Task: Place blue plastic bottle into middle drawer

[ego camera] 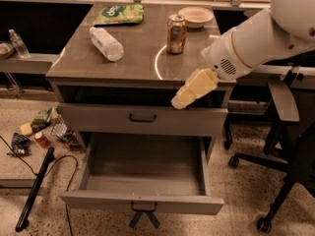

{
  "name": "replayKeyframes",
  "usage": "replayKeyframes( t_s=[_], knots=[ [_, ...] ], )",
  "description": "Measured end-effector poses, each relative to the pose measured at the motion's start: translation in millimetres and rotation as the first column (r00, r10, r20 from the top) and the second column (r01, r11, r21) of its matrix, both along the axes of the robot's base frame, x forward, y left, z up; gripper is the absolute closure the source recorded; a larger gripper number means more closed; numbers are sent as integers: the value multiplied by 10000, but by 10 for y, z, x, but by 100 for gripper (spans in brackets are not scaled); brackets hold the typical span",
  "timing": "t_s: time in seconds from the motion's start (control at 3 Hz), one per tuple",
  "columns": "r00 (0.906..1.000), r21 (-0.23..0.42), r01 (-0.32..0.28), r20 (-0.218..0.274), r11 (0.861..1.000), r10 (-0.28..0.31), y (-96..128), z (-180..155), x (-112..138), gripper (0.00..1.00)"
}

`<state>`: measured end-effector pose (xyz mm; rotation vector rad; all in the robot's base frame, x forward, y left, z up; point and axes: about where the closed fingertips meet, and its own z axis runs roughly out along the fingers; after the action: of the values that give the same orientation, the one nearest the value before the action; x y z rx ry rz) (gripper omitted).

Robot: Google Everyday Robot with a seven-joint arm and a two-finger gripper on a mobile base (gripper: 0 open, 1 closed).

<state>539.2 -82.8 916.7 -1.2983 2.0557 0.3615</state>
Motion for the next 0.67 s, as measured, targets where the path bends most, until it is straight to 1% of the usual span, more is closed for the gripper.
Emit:
replayKeyframes(
  t_s=[0.33,0.67],
  knots=[
    [10000,0,-1,0,10000,1,1,0,0,0],
    [9991,421,371,180,9984,-379,132,-3,170,0]
  ],
)
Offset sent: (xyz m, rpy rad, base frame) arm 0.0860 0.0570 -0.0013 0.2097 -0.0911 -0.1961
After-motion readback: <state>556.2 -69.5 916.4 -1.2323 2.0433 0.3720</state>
